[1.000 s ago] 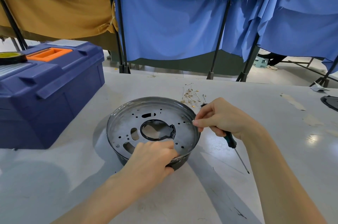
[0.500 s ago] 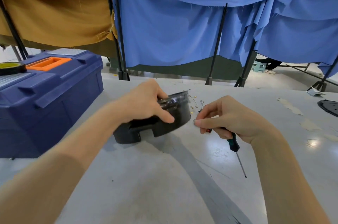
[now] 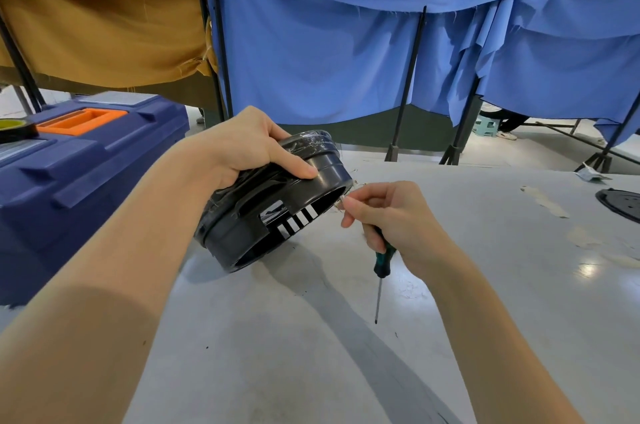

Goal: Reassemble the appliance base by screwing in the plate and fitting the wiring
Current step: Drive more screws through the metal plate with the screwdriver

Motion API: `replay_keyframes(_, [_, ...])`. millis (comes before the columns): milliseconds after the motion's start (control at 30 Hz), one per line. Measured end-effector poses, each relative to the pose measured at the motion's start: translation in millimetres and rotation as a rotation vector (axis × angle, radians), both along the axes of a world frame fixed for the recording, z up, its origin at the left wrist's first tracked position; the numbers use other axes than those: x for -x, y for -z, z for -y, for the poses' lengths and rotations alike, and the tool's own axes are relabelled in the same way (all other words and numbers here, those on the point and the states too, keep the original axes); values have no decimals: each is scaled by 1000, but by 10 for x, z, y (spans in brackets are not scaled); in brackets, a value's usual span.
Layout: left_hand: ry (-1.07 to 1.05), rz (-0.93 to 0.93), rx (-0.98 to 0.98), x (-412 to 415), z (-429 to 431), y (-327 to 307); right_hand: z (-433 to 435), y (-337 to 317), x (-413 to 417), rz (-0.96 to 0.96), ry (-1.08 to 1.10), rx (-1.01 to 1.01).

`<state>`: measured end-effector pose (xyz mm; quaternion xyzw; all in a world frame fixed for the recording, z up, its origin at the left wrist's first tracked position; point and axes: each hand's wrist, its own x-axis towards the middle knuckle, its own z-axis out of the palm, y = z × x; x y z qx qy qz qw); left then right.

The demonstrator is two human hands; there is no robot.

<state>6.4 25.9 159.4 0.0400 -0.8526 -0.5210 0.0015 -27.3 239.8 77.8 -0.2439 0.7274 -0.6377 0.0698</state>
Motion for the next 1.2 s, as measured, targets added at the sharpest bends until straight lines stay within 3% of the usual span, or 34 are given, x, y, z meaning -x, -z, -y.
replay_keyframes(500, [19, 1, 0, 15, 0, 42, 175, 111, -23, 7, 65, 88])
replay_keyframes(967, [5, -1, 10, 23, -21, 45, 300, 223, -31, 158, 72, 292])
replay_keyframes(1200, [-5, -4, 18, 20, -33, 32, 311, 233, -15, 220, 117, 287])
